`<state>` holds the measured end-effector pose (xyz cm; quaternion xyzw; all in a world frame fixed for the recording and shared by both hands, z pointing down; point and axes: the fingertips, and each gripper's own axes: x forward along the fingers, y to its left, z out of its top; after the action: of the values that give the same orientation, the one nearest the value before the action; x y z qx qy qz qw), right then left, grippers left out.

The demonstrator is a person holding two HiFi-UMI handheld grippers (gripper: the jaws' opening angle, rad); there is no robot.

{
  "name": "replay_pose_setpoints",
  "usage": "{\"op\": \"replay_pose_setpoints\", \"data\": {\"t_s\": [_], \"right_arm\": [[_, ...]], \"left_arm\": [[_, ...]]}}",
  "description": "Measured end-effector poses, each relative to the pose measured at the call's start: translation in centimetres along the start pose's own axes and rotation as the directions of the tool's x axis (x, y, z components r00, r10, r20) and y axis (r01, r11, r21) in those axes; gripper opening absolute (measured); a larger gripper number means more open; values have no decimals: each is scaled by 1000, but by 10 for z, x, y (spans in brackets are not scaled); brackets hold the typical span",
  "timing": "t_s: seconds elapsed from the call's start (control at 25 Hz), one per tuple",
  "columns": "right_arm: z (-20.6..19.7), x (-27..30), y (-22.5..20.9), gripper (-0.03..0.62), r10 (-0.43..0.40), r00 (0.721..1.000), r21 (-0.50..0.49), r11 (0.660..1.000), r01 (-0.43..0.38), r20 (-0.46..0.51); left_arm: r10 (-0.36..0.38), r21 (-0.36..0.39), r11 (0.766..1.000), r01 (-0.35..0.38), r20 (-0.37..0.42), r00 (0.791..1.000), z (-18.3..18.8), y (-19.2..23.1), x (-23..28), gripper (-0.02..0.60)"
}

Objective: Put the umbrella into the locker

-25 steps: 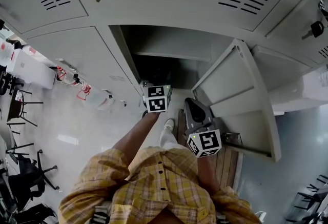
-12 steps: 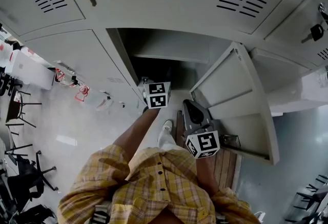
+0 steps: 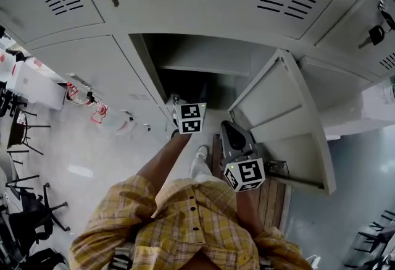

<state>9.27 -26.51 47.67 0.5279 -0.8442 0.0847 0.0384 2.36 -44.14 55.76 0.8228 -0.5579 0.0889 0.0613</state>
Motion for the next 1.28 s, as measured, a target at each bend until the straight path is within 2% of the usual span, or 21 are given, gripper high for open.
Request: {"op": "replay_pose_setpoints", "data": {"t_s": [0.76,1.0,1.16,1.28], "right_arm": [[11,-31,20,-11,-14,1000,-16,1000,15,27],[15,-41,34,-11,0,999,-53,999,2,34],[14,-48,37,-11,-11,999,-50,999,12,33],[13,-52,40,-11,-12,999,-28,1000,13,36]], "left_arm": [[-31,-32,999,31,7,999,20,-11,-58,297],[-44,-41,998,43,-2,999,21,-15,-85,294],[-42,-36,998,43,7,999,25,-16,-107,251],[-50,-64,997,51,11,999,26,-16,-125,225]]}}
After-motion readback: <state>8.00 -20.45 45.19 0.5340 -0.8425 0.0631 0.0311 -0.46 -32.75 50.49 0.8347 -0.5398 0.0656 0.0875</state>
